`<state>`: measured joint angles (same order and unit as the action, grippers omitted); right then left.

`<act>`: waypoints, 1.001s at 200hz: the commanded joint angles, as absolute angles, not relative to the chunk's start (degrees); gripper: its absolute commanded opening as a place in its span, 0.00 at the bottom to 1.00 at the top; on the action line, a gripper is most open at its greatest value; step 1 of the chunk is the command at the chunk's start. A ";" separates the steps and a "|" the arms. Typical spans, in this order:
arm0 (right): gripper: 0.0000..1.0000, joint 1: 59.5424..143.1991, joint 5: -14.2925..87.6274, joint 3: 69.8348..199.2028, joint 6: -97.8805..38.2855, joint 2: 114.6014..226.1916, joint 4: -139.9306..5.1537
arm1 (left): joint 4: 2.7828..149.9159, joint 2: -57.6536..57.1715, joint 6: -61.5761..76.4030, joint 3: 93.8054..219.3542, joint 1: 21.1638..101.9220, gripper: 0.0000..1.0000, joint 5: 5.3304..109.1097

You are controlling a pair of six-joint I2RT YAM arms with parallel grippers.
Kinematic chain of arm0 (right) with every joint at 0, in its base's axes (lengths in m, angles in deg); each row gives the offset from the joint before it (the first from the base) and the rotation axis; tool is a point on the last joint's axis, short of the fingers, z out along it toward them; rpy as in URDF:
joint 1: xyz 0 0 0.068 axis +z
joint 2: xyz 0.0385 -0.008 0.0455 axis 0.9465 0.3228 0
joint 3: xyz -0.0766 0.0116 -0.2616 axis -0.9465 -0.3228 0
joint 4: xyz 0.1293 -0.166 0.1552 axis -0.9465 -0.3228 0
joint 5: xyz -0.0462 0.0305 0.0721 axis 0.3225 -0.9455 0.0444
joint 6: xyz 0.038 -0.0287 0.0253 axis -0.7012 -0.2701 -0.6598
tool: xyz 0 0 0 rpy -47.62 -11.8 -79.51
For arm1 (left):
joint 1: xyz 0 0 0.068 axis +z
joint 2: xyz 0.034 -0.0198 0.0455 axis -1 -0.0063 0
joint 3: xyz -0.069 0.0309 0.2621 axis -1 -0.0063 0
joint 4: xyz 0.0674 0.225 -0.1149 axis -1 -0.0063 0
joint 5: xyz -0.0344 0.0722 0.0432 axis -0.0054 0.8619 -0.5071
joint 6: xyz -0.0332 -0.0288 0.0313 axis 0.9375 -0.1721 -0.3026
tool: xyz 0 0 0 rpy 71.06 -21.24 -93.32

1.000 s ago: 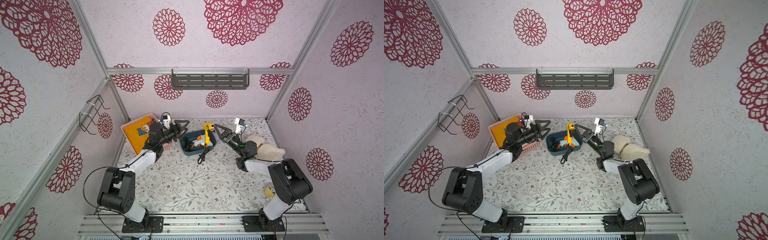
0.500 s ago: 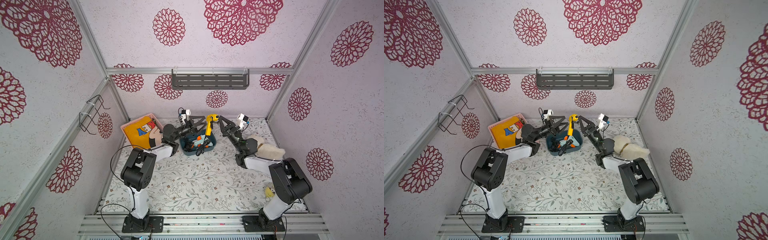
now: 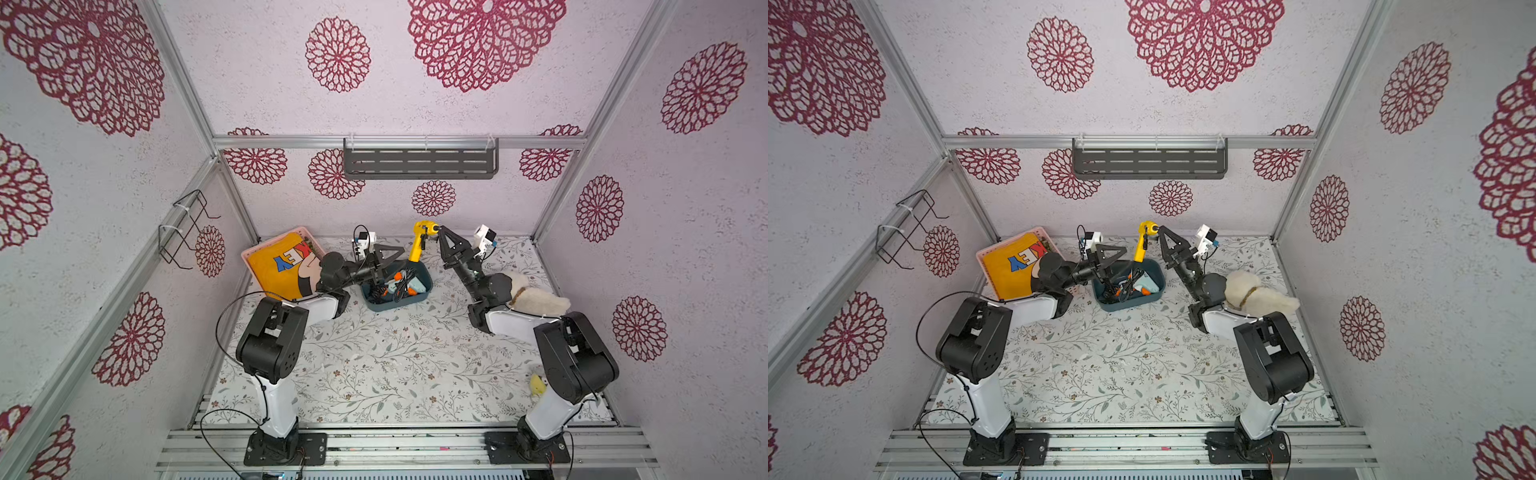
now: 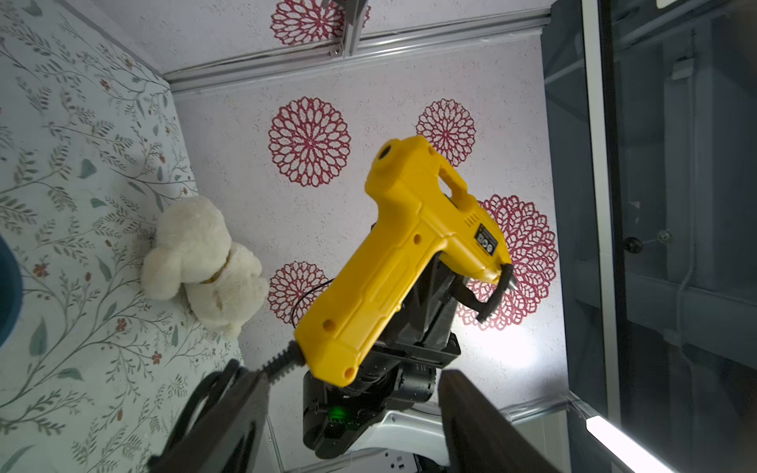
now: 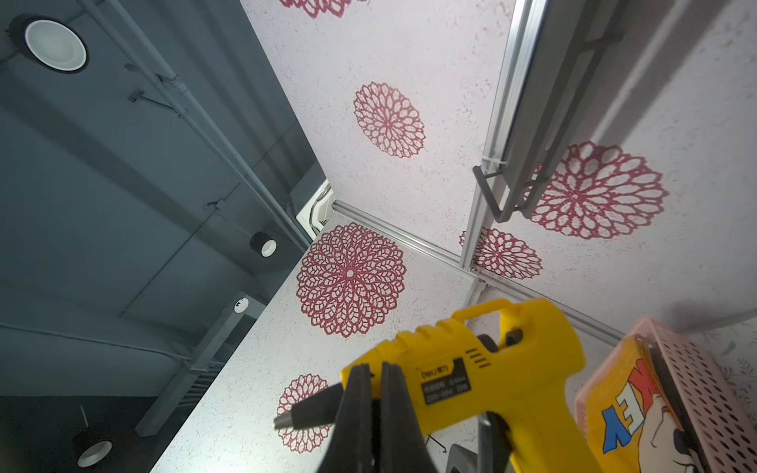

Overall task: Put the hot melt glue gun into the storage box
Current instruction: Pick up the hot melt adhesive gun from the center of the board.

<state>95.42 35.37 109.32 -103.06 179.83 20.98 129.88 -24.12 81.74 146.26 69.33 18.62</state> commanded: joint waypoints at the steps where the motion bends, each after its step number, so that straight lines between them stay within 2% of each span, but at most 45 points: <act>1: 0.00 96.24 36.90 111.73 -104.86 179.32 37.70 | 111.14 -18.46 64.73 149.03 69.46 0.74 16.14; 96: 0.00 98.72 36.60 112.92 -106.41 181.19 37.73 | 63.75 -16.48 29.46 163.97 67.73 0.74 18.40; 122: 0.00 99.09 36.36 112.96 -106.97 181.41 37.66 | 58.40 -16.97 25.18 166.14 67.45 0.74 19.52; 200: 0.00 99.60 35.67 112.88 -107.99 182.15 37.68 | 55.27 -18.76 22.75 172.48 65.79 0.68 21.11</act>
<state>99.29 35.41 110.69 -106.71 182.63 21.00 58.52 -18.09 26.22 169.71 66.46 20.50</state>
